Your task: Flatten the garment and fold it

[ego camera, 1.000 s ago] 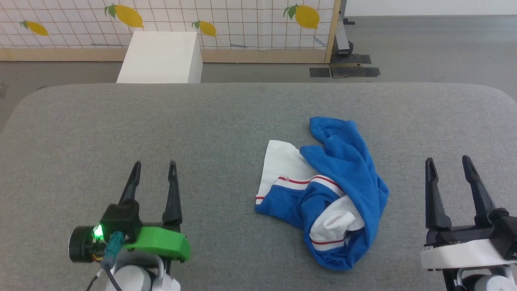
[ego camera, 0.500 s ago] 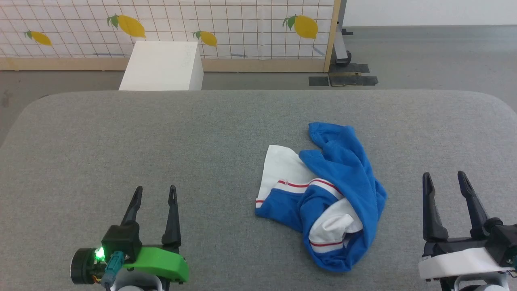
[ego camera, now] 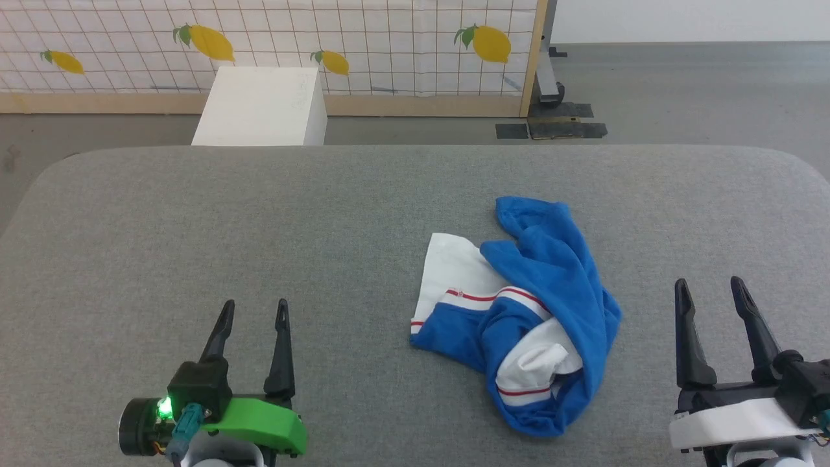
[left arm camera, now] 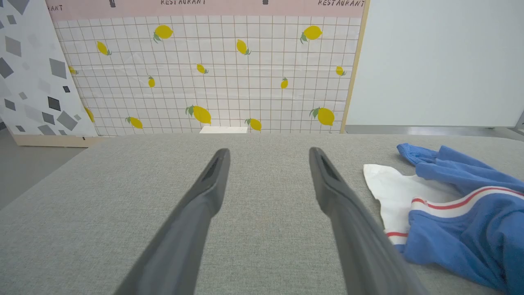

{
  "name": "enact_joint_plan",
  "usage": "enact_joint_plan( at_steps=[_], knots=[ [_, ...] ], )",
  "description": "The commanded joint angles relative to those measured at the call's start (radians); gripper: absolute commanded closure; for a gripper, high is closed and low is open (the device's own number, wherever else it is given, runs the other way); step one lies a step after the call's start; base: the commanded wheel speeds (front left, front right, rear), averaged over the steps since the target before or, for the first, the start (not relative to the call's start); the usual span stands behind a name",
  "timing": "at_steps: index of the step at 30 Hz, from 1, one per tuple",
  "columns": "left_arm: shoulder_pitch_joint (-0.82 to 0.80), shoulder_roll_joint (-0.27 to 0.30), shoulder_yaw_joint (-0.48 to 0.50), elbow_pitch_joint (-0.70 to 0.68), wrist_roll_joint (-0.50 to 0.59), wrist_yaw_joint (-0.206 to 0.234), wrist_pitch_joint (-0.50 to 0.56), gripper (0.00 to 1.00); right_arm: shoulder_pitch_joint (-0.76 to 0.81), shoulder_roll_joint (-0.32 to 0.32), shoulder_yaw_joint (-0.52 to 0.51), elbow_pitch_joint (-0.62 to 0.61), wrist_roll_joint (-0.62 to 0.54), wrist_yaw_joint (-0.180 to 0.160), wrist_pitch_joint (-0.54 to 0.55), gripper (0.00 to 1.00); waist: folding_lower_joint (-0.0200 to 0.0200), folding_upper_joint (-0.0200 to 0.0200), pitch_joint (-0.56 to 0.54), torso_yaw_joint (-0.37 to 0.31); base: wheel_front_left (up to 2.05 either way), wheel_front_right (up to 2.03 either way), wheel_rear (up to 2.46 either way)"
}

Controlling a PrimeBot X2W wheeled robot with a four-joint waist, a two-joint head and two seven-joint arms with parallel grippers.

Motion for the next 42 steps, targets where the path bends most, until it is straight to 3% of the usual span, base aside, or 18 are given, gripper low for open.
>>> enact_joint_plan(
  at_steps=[1, 9, 15, 20, 27, 37, 42],
  knots=[
    [0.007, -0.003, 0.007, 0.011, 0.005, -0.011, -0.004, 0.0, 0.013, 0.0, 0.002, 0.002, 0.004, -0.002, -0.005, 0.0, 0.0, 0.0, 0.001, 0.001, 0.0, 0.0, 0.0],
    [-0.182, 0.038, 0.018, 0.102, 0.024, -0.071, -0.004, 0.0, -0.006, 0.0, 0.013, -0.002, 0.0, -0.002, -0.005, 0.0, 0.0, 0.0, 0.022, -0.003, 0.0, 0.0, 0.0],
    [-0.44, 0.094, -0.066, 0.261, 0.037, -0.117, 0.038, 0.0, -0.021, 0.0, 0.025, -0.007, -0.004, -0.002, -0.005, 0.0, 0.0, 0.0, 0.054, -0.03, 0.0, 0.0, 0.0],
    [-0.639, 0.119, -0.195, 0.392, -0.048, -0.13, 0.216, 0.0, -0.044, 0.0, 0.035, -0.008, -0.003, -0.002, -0.005, 0.0, 0.0, 0.0, 0.091, -0.07, 0.0, 0.0, 0.0],
    [-0.863, 0.184, -0.487, 0.491, -0.291, -0.13, 0.487, 0.0, -0.08, 0.0, 0.05, -0.008, -0.001, -0.002, -0.005, 0.0, 0.0, 0.0, 0.157, -0.13, 0.0, 0.0, 0.0],
    [-1.078, 0.289, -0.834, 0.517, -0.646, -0.13, 0.879, 0.0, -0.157, 0.0, 0.062, -0.022, 0.033, -0.002, -0.005, 0.0, 0.0, 0.0, 0.271, -0.218, 0.0, 0.0, 0.0],
    [-1.161, 0.336, -1.0, 0.494, -0.731, -0.13, 1.018, 0.0, -0.18, 0.0, 0.08, -0.021, 0.053, -0.002, -0.005, 0.0, 0.0, 0.0, 0.32, -0.248, 0.0, 0.0, 0.0]
  ],
)
